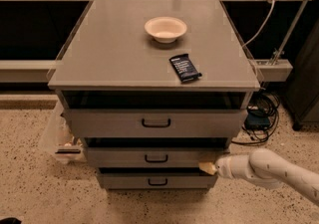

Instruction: Close middle drawer

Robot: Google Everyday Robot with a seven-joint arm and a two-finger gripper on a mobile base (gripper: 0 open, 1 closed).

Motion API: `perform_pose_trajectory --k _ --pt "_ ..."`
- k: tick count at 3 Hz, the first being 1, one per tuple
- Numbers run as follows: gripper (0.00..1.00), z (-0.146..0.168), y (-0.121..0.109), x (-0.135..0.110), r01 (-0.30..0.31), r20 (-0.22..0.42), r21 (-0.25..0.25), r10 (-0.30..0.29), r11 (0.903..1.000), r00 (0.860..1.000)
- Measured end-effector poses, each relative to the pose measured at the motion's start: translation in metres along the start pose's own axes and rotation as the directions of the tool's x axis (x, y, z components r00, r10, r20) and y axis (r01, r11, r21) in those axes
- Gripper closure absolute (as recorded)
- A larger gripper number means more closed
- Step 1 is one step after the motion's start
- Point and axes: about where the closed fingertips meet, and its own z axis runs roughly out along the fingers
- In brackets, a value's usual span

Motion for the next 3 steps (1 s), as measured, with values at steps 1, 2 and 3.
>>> perform_pose_trajectory --k 1,2,3 --pt "0.63 -0.062 -0.019 0.067 -0.145 -0.081 -0.025 0.142 0.9891 0.986" --pt "0.40 -0.134 -0.022 0.114 -0.273 -0.109 -0.024 0.269 0.9618 0.957" --pt "0.16 -0.136 -0.016 0.121 -0.281 -0.124 -0.047 0.274 0.9586 0.954"
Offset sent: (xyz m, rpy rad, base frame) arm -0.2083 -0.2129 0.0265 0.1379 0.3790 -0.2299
